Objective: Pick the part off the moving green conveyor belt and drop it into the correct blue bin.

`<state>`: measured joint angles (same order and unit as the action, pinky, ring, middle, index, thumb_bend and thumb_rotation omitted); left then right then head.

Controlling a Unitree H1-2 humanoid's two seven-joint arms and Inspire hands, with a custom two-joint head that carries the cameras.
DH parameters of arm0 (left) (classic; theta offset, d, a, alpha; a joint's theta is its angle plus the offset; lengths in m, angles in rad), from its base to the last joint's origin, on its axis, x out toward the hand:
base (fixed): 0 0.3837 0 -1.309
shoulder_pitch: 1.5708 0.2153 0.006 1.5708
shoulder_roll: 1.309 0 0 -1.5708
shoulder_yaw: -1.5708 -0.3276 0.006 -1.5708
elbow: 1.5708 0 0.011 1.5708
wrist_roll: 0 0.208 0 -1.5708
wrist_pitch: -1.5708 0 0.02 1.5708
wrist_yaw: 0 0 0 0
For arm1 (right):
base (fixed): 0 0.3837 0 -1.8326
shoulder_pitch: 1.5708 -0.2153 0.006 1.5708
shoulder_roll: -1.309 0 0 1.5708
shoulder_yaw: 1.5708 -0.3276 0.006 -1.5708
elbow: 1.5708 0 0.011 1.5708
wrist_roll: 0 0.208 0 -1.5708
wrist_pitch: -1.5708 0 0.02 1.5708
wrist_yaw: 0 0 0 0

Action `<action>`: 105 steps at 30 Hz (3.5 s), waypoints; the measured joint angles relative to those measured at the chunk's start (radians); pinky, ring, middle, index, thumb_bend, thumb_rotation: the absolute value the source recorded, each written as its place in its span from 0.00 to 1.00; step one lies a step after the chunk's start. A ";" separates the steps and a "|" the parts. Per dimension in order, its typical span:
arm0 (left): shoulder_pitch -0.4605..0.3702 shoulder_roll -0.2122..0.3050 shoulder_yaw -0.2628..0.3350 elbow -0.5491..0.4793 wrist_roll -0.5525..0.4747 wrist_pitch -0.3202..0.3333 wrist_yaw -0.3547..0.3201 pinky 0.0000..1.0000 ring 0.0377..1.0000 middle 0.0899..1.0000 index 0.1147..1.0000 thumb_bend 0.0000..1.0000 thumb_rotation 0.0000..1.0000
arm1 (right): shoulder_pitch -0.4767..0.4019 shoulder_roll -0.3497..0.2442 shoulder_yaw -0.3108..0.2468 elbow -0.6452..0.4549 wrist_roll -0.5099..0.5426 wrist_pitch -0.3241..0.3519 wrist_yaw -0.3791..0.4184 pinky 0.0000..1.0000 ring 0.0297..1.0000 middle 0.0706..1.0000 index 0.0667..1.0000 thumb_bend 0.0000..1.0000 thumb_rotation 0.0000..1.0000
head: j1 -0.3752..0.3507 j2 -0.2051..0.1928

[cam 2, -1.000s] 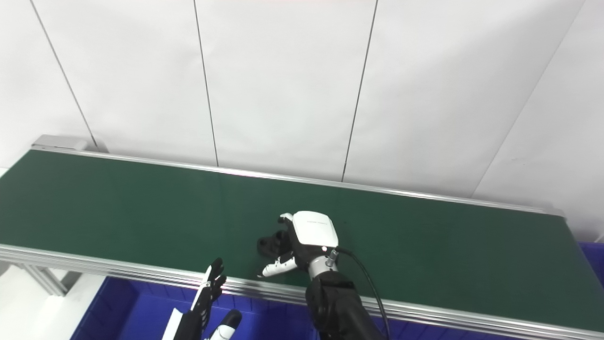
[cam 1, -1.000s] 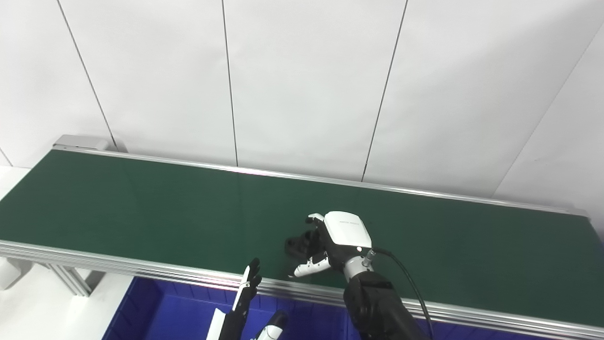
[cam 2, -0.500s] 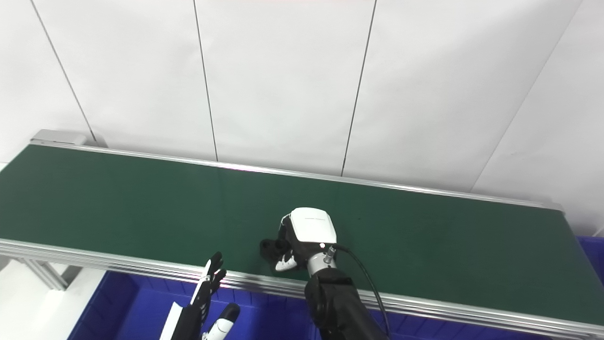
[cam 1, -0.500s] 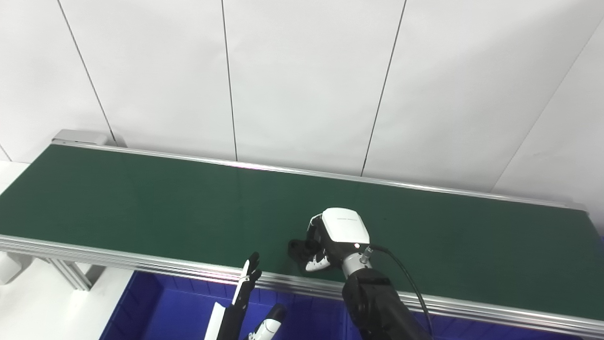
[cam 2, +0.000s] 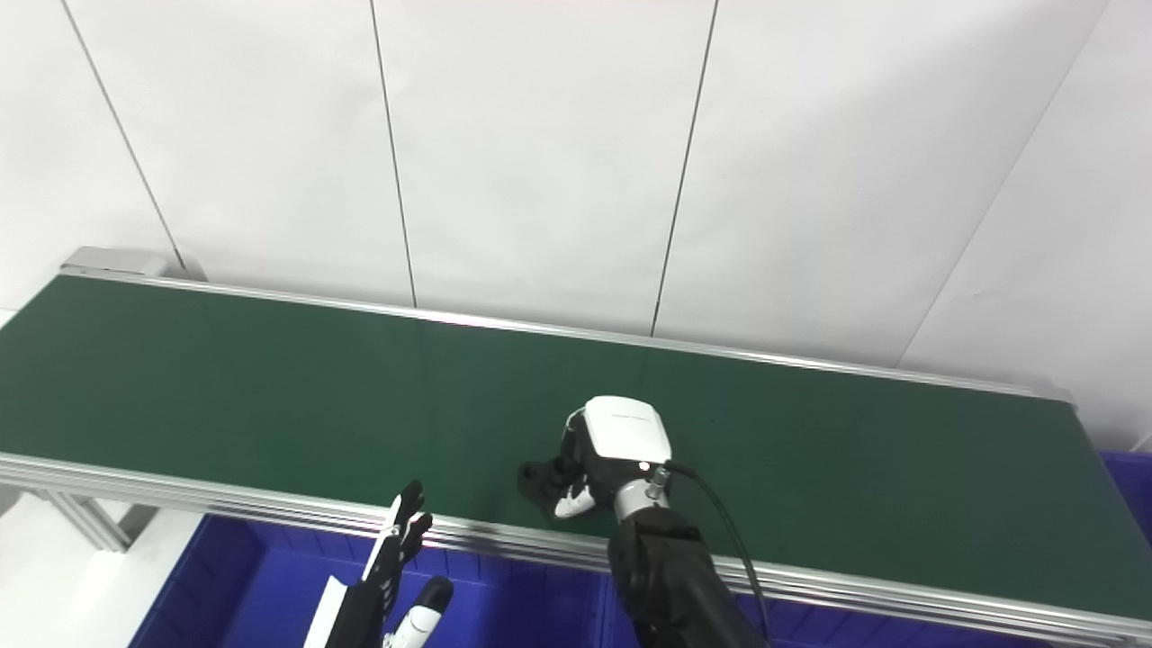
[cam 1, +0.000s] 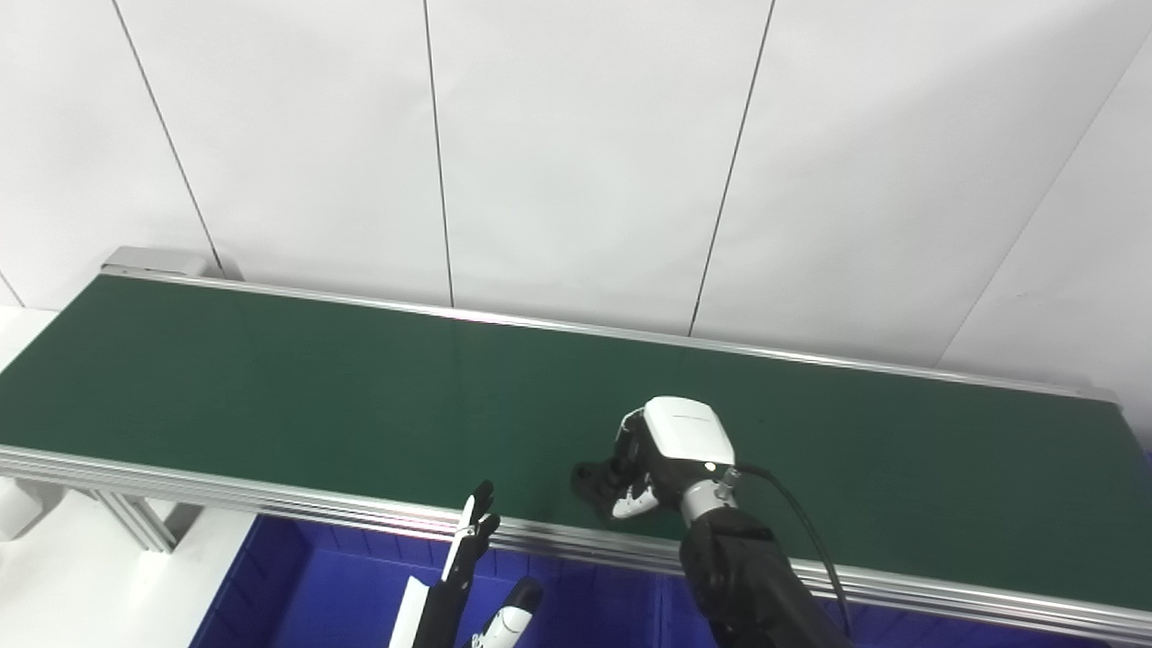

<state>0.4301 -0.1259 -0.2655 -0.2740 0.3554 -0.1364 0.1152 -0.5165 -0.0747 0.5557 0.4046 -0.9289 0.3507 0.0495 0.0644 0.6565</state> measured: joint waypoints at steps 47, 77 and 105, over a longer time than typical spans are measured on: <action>-0.088 0.067 0.086 -0.203 -0.212 0.293 -0.132 1.00 0.95 1.00 1.00 0.59 1.00 | 0.478 -0.258 -0.192 -0.790 -0.290 0.001 0.558 0.15 0.19 0.43 0.45 0.52 0.01 | -0.448 0.218; -0.063 0.062 0.062 -0.153 -0.241 0.235 -0.131 1.00 0.97 1.00 1.00 0.50 1.00 | 0.540 -0.196 -0.314 -0.704 -0.299 -0.001 0.522 0.51 0.68 0.77 0.80 1.00 0.92 | -0.355 0.095; -0.030 0.033 0.030 -0.051 -0.193 0.113 -0.109 1.00 0.97 1.00 1.00 0.61 1.00 | 0.782 0.152 -0.695 -0.717 0.911 -0.179 0.058 0.74 0.77 0.80 0.79 0.84 0.85 | -0.247 -0.014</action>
